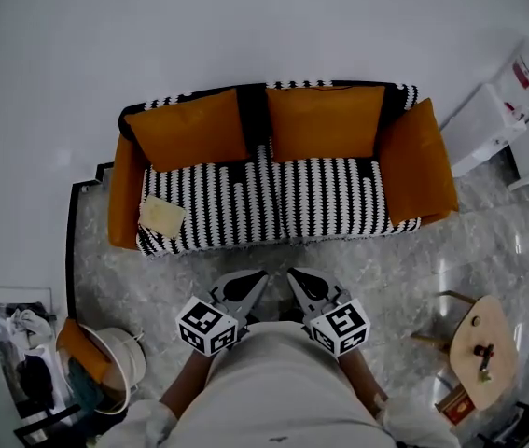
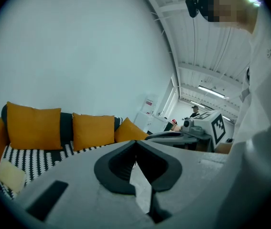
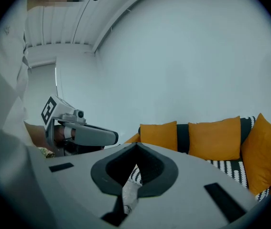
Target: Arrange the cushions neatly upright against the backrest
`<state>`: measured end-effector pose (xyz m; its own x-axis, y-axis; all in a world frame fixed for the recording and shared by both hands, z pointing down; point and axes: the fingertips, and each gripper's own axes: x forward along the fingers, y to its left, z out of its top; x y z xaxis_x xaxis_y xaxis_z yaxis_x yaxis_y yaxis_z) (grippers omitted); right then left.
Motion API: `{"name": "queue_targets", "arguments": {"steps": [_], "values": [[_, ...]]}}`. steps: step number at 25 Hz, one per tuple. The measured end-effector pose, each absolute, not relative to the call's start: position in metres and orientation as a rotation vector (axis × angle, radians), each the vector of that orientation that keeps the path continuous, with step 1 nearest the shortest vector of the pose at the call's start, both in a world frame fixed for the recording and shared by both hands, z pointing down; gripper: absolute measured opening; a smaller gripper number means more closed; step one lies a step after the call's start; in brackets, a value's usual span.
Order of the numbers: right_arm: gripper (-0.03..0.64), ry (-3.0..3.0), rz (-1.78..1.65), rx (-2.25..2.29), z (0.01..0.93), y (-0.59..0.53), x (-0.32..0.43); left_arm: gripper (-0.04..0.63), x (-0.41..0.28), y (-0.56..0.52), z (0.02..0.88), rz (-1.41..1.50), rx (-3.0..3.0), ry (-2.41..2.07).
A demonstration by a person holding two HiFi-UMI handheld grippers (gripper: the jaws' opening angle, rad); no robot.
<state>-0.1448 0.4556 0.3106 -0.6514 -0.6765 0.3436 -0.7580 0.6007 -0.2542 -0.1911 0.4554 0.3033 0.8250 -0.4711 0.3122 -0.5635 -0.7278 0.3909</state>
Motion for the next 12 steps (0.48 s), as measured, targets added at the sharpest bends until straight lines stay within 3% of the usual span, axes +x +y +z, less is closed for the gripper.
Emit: {"name": "queue_targets", "arguments": {"steps": [12], "values": [[0.006,-2.578,0.615,1.174,0.326,0.464,-0.148,0.012,-0.205,0.46,0.317,0.246,2.472,-0.81]]}}
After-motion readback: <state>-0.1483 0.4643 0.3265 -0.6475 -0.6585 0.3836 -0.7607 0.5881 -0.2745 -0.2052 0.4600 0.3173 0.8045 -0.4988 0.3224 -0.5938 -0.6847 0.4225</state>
